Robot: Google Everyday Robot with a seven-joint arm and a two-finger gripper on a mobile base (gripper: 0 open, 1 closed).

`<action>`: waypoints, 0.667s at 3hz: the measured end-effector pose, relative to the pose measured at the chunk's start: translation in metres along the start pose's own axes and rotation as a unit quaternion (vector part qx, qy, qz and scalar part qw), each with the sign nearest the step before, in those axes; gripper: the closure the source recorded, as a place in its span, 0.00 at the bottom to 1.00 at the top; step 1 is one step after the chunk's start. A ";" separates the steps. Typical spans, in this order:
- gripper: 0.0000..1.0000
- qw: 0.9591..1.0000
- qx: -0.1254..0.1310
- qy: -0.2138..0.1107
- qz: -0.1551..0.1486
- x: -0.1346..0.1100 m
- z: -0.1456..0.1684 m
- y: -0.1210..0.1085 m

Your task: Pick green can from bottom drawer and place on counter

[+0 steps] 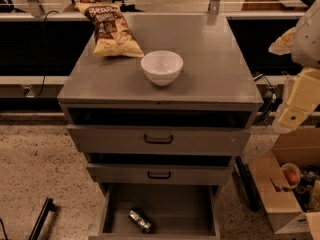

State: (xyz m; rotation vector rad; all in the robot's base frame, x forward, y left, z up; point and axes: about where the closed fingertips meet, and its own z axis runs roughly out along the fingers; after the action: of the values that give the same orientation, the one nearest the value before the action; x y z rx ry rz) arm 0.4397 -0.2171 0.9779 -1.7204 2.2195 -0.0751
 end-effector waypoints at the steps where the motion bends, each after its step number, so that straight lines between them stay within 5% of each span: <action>1: 0.00 0.998 -0.017 -0.052 0.007 -0.023 0.020 0.024; 2: 0.00 0.978 -0.090 -0.179 -0.054 -0.101 0.109 0.089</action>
Offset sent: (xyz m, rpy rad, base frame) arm -0.0848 0.2763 -0.2753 0.6516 0.2943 0.5820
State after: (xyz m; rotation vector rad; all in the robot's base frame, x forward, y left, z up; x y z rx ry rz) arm 0.4103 -0.0799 0.8768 -1.7808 1.9159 0.3909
